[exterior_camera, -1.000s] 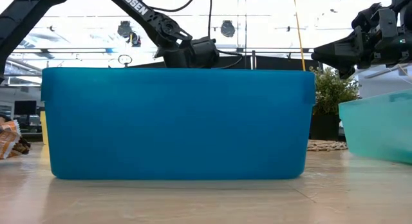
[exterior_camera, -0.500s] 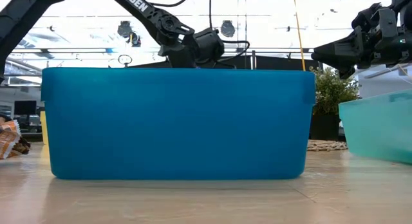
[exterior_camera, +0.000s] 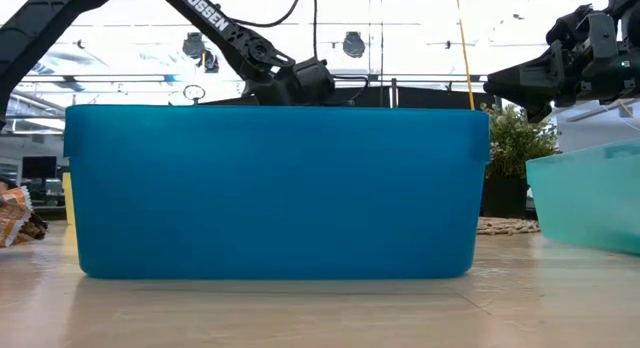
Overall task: Pick and place Granola Bars by type
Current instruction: Put the blue granola bar into the yellow bin
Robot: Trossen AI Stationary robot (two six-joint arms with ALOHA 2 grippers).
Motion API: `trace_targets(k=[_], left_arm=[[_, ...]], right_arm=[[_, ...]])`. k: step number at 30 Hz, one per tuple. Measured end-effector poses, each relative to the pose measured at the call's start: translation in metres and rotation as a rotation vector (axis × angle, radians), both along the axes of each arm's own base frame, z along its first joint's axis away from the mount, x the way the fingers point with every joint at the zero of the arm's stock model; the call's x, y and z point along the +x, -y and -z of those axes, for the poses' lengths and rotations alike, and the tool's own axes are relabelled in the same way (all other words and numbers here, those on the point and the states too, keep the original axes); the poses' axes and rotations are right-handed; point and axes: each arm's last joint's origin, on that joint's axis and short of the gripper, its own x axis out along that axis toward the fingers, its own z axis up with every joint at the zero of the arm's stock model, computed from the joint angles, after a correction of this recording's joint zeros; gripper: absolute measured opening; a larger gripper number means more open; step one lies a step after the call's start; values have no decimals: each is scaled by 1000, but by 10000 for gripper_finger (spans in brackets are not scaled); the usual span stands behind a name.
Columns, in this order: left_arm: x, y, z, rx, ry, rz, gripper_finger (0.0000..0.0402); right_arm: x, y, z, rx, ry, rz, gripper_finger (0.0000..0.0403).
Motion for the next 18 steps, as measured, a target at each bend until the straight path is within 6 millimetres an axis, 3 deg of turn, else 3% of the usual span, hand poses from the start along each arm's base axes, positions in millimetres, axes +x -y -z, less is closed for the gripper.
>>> trace_targets(k=[18], left_arm=[[-8,-1,4,-132,-23,-49,131]], right_arm=[[0,0,0,0,0,0,100]])
